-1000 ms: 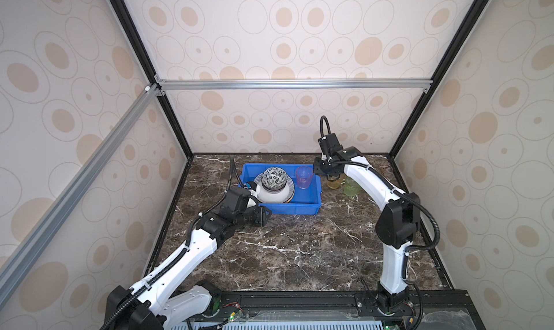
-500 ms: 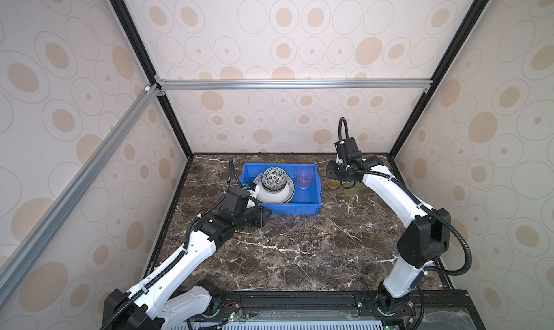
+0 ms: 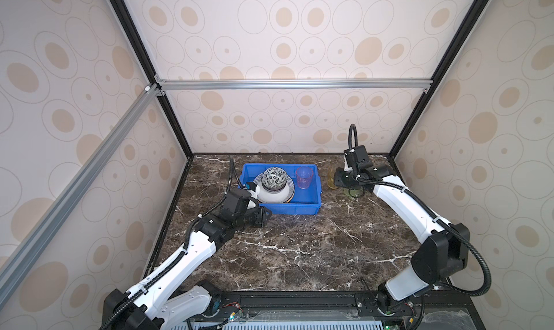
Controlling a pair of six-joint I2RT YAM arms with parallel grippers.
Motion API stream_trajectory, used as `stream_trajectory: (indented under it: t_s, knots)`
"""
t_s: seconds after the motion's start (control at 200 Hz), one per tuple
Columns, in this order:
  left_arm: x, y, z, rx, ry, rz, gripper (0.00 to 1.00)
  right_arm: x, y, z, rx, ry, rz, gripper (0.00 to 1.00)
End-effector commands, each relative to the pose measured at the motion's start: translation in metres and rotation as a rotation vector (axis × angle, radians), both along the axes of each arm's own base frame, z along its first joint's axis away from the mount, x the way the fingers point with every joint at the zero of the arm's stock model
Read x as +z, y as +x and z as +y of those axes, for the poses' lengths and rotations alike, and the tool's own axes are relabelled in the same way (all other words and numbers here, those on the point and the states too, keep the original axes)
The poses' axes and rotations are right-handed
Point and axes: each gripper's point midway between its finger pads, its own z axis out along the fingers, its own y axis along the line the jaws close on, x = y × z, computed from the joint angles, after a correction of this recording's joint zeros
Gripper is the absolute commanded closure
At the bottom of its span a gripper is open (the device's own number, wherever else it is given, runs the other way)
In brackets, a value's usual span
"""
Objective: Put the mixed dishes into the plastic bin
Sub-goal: 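Move the right gripper toward the yellow cup while the left gripper nears the bowls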
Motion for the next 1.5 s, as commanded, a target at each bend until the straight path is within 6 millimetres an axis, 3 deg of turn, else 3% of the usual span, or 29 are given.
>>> stream_trajectory:
  t_s: [0.0,0.44,0.485,0.735,0.991,1.301,1.496]
  knots:
    - [0.003,-0.002,0.002,0.008,0.006,-0.010,0.54,0.004,-0.013,0.002,0.056,0.018,-0.003,0.68]
    - [-0.002,0.014,-0.015,0.017,-0.028,-0.021,0.54,-0.009,-0.059,-0.035,0.021,-0.001,-0.001,0.67]
    - [-0.002,0.016,-0.020,0.015,-0.033,-0.022,0.54,-0.010,-0.059,-0.048,-0.010,0.002,0.003,0.67]
    - [0.001,0.031,-0.047,-0.015,-0.033,-0.040,0.55,-0.015,-0.064,-0.072,-0.053,0.009,0.027,0.67]
    - [0.008,0.047,-0.060,-0.009,-0.011,-0.098,0.56,-0.026,-0.056,-0.102,-0.152,0.045,0.061,0.68]
    - [0.028,0.070,-0.032,0.168,0.064,-0.231,0.56,-0.047,-0.031,-0.134,-0.277,0.078,0.091,0.67]
    - [0.028,0.072,-0.021,0.206,0.081,-0.293,0.56,-0.059,-0.010,-0.146,-0.323,0.092,0.121,0.65]
